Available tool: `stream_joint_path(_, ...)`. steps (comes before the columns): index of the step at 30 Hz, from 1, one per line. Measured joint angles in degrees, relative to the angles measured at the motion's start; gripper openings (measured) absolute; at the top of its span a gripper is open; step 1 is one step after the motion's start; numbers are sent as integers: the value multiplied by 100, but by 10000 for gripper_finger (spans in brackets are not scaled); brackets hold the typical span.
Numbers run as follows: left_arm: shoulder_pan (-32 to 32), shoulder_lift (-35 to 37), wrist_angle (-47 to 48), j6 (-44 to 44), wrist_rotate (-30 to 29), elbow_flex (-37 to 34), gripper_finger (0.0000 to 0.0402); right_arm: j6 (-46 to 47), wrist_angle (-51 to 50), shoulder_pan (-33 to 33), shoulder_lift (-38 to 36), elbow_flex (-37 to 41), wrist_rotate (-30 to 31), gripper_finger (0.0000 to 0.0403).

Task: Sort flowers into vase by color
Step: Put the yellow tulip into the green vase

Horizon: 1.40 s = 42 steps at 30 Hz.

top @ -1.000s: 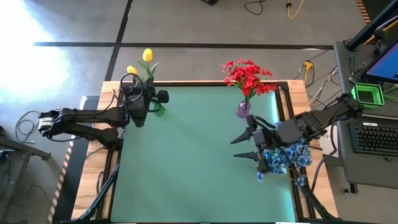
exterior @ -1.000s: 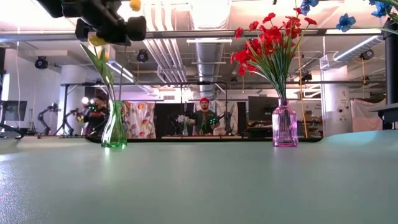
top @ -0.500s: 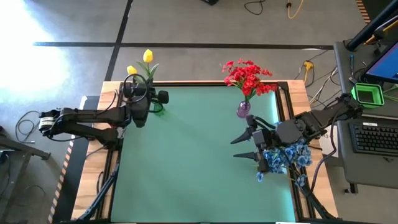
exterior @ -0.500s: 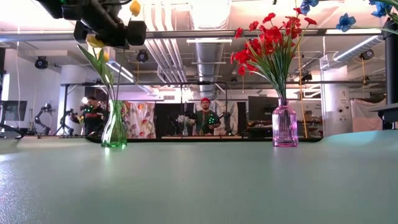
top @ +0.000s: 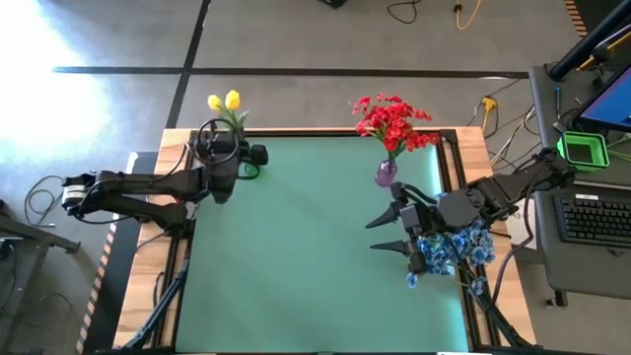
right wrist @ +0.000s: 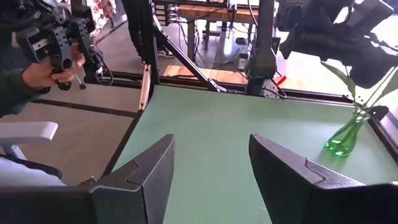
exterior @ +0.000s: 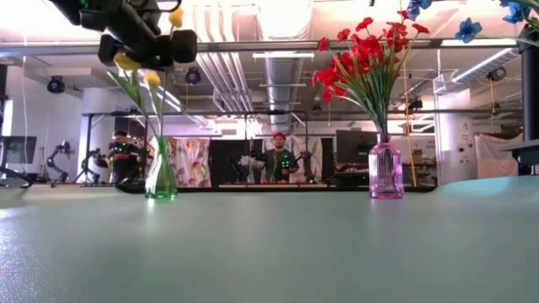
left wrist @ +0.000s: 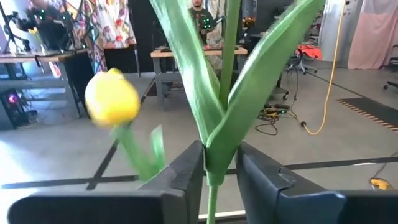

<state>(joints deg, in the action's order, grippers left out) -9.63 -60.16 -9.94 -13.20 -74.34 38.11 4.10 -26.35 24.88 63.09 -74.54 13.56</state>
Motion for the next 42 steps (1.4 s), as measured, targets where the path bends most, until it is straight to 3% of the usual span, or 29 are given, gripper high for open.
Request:
stream_joint_path(10,310,-2,363,-672,40,0,139,83,-44,0,0,0,0,199)
stream_joint_path(26,609,0,409,-941,336,275,201,263,-45,0,0,0,-1,199)
stream_joint_path(29,673,-2,532,-903,697,419,213,350,-52,0,0,0,-2,199)
stream_joint_path(35,710,-2,1116,-817,2431,908,216,299,-36,3,0,0,-2,199)
stream_joint_path(38,789,0,1517,-837,2541,1193,215,43,110,44,0,0,-4,199)
stream_joint_path(42,891,0,2267,-854,2148,1542,215,-159,271,74,0,0,-9,199)
